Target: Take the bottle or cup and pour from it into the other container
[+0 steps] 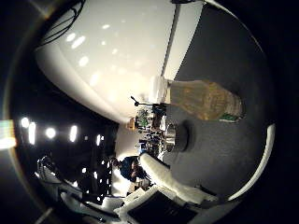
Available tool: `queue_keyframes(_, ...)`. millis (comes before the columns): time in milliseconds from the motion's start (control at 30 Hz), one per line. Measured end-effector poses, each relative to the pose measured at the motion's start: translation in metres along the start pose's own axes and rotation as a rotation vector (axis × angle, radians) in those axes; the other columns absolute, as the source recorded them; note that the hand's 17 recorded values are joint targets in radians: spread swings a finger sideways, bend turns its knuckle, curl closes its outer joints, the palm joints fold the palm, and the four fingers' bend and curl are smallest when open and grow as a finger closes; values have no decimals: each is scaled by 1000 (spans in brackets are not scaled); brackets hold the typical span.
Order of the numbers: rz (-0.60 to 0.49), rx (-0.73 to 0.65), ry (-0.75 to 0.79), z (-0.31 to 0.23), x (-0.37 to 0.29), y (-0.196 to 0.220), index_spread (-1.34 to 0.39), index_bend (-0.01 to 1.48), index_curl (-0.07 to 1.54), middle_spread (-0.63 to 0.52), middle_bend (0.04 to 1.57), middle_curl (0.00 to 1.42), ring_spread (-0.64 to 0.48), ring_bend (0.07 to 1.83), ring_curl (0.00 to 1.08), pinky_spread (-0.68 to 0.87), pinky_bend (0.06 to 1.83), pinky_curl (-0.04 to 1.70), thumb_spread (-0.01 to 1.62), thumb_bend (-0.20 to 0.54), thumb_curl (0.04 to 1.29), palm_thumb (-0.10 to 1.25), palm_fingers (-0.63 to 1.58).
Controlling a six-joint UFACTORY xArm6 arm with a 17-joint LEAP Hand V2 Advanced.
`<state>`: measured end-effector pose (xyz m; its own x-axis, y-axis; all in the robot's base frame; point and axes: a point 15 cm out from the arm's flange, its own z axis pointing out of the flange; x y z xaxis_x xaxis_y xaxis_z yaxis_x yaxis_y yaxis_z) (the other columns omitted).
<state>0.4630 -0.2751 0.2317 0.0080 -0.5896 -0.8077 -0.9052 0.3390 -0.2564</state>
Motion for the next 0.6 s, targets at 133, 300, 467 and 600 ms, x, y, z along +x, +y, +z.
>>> queue_keyframes(133, -15, -30, -10, 19, -8, -1, -250, 166, 281, 42, 263, 339, 158, 341, 254, 370, 643, 56, 927, -30, 303, 444, 104)
queue_keyframes(300, -24, -63, -22, 40, -16, 1, -240, 161, 285, 30, 260, 339, 158, 340, 253, 365, 631, 54, 935, -29, 302, 450, 127)
queue_keyframes(467, -38, -94, -29, 60, -28, 3, -248, 163, 283, 25, 263, 339, 146, 392, 261, 347, 634, 47, 941, -28, 303, 463, 205)
queue_keyframes(600, -47, -114, -32, 73, -35, 3, -252, 157, 281, -5, 252, 339, 107, 492, 273, 330, 675, 31, 951, -23, 306, 493, 308)
